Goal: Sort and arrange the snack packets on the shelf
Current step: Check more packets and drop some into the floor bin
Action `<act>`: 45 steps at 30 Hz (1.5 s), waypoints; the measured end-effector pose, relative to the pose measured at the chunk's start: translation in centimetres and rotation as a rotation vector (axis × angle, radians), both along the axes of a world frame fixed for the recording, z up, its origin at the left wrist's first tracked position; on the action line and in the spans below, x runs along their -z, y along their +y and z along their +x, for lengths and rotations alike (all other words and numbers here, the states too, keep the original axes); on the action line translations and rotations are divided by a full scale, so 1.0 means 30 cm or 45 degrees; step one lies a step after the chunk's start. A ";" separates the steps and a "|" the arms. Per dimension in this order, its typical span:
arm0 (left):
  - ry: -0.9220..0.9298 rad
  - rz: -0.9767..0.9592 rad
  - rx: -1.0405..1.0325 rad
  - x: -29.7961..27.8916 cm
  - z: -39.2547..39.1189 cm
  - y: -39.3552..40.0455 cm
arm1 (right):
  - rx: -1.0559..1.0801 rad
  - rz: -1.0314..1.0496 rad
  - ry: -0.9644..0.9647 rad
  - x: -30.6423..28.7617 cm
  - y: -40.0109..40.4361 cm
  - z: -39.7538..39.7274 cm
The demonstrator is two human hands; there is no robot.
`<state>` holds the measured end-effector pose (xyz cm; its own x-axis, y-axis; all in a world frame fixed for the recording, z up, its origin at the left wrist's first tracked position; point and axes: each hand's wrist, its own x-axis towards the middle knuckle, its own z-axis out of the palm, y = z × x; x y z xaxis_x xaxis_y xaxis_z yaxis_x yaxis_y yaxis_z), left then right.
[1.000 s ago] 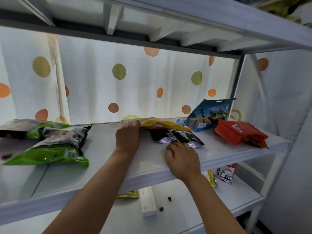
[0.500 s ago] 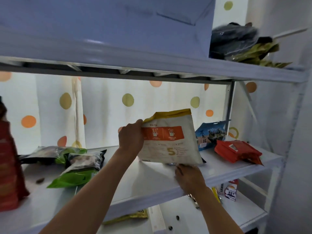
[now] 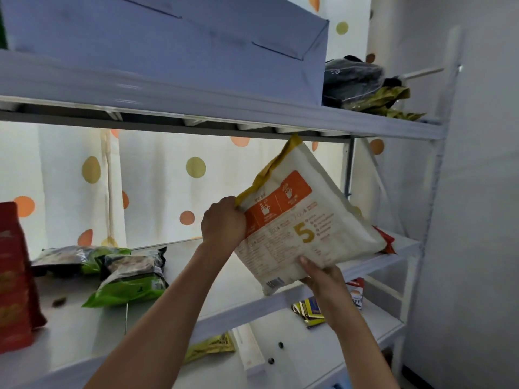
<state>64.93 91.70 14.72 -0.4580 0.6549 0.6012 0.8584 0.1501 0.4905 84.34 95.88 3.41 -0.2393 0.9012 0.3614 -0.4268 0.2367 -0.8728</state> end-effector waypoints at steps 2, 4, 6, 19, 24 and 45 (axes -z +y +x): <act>-0.110 -0.008 0.085 0.006 0.010 0.006 | 0.012 0.006 0.101 -0.028 -0.044 0.032; -0.190 -0.051 0.148 0.021 0.023 0.002 | 0.046 -0.014 0.205 -0.031 -0.065 0.064; -0.268 -0.114 0.208 0.049 0.034 -0.009 | 0.089 -0.077 0.284 -0.017 -0.075 0.096; -0.353 -0.176 0.579 0.381 0.131 -0.067 | 0.353 -0.483 0.448 0.269 -0.182 0.255; -0.355 -0.191 0.611 0.447 0.188 -0.070 | 0.466 -0.565 0.563 0.366 -0.249 0.260; -0.926 -0.081 1.234 0.316 0.322 -0.095 | 0.921 0.000 0.218 0.131 -0.201 0.114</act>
<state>74.59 88.84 5.22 0.0212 0.9321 0.3616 0.1554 -0.3604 0.9198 87.76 89.86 -0.52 0.4739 0.8123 0.3399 -0.2947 0.5101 -0.8081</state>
